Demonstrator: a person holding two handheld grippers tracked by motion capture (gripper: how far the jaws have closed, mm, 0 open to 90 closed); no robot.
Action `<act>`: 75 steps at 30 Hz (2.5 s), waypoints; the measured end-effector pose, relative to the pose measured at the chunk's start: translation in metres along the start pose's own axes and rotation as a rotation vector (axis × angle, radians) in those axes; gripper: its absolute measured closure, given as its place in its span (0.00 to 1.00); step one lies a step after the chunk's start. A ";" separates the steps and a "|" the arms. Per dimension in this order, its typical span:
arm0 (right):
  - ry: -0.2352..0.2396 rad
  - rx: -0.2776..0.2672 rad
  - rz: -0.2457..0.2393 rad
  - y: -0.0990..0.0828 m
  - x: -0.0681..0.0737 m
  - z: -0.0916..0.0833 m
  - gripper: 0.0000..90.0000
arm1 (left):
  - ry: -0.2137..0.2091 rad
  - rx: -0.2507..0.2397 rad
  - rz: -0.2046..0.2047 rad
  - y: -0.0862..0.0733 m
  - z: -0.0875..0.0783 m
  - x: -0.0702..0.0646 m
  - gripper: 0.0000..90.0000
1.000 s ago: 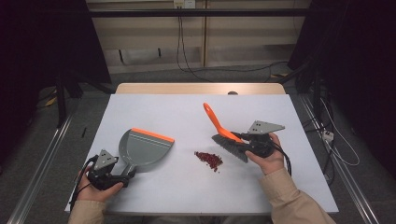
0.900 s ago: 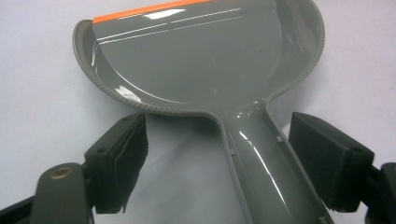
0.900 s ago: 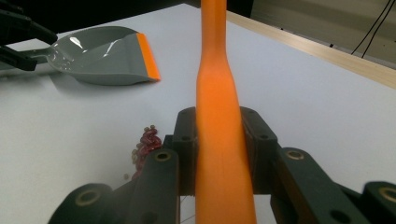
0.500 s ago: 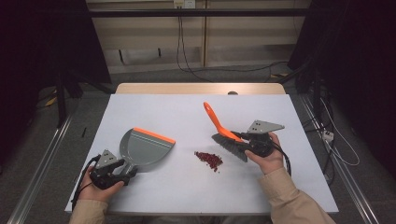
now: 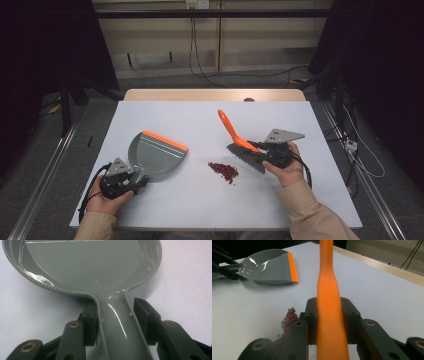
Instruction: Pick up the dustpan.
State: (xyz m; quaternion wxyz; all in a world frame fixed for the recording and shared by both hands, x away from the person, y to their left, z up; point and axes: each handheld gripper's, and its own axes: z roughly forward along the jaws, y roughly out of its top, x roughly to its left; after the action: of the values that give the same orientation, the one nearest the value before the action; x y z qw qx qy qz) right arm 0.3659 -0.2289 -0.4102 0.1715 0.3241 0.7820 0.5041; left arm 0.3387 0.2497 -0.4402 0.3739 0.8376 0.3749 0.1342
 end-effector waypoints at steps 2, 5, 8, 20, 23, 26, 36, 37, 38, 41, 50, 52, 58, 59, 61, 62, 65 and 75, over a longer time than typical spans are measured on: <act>-0.001 0.003 0.000 -0.001 0.000 0.000 0.79 | -0.004 -0.011 0.010 0.003 -0.004 0.000 0.64; -0.003 0.004 0.000 -0.001 -0.001 0.000 0.79 | -0.038 -0.030 0.013 0.008 -0.009 -0.001 0.64; -0.003 0.003 0.000 -0.001 -0.001 0.000 0.79 | -0.080 -0.045 0.026 0.012 -0.014 -0.004 0.64; -0.005 0.015 0.005 -0.002 -0.002 0.002 0.79 | -0.211 -0.010 0.137 0.017 -0.014 -0.019 0.64; -0.008 0.016 0.012 -0.003 -0.002 0.003 0.79 | -0.225 0.002 0.156 0.017 -0.013 -0.022 0.64; -0.007 0.019 0.016 -0.003 -0.002 0.004 0.79 | -0.244 0.018 0.171 0.016 -0.012 -0.024 0.64; -0.014 0.019 0.025 -0.004 -0.001 0.005 0.79 | -0.294 0.064 0.214 0.016 -0.010 -0.032 0.64; -0.014 0.019 0.025 -0.004 -0.001 0.005 0.79 | -0.298 0.064 0.214 0.015 -0.009 -0.032 0.64; -0.015 0.020 0.023 -0.003 -0.001 0.004 0.79 | -0.300 0.063 0.216 0.015 -0.009 -0.033 0.64; -0.016 0.021 0.022 -0.003 -0.001 0.004 0.79 | -0.308 0.076 0.227 0.014 -0.007 -0.034 0.64; -0.022 0.029 0.028 -0.004 -0.001 0.006 0.79 | -0.365 0.094 0.241 0.014 0.000 -0.040 0.63; -0.032 0.038 0.026 -0.005 0.000 0.007 0.79 | -0.367 0.098 0.242 0.015 0.001 -0.040 0.63; -0.037 0.065 0.022 -0.007 0.003 0.015 0.79 | -0.391 0.111 0.256 0.019 0.008 -0.044 0.63; -0.037 0.067 0.021 -0.007 0.004 0.016 0.79 | -0.415 0.113 0.252 0.019 0.009 -0.045 0.63; -0.034 0.066 0.021 -0.007 0.005 0.018 0.79 | -0.426 0.119 0.256 0.019 0.011 -0.047 0.63; -0.035 0.067 0.021 -0.007 0.006 0.018 0.79 | -0.446 0.123 0.263 0.018 0.012 -0.047 0.63; -0.040 0.070 0.022 -0.007 0.005 0.019 0.79 | -0.475 0.119 0.255 0.017 0.015 -0.050 0.63; -0.100 0.091 0.021 -0.011 0.007 0.024 0.79 | -0.422 0.097 0.246 0.018 0.014 -0.047 0.51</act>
State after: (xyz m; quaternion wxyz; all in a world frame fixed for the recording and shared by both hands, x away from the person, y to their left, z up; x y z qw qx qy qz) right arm 0.3709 -0.2108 -0.4295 0.1901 0.3642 0.7913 0.4528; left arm 0.3231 0.1998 -0.4340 0.3841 0.9034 0.1897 -0.0175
